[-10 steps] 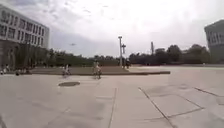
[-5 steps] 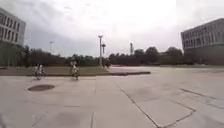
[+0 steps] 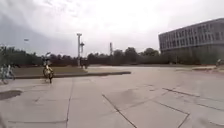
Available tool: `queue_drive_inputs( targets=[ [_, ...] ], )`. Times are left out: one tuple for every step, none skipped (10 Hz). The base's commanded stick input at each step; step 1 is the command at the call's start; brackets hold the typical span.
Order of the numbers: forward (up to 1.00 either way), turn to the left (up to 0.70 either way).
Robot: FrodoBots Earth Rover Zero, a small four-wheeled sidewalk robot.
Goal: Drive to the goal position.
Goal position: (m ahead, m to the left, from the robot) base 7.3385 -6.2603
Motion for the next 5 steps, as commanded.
queue_drive_inputs(
  targets=[
    [0.7,-0.34],
    [0.7,-0.34],
    [0.7,-0.34],
    [0.7,-0.34],
    [0.7,-0.34]
  ],
)
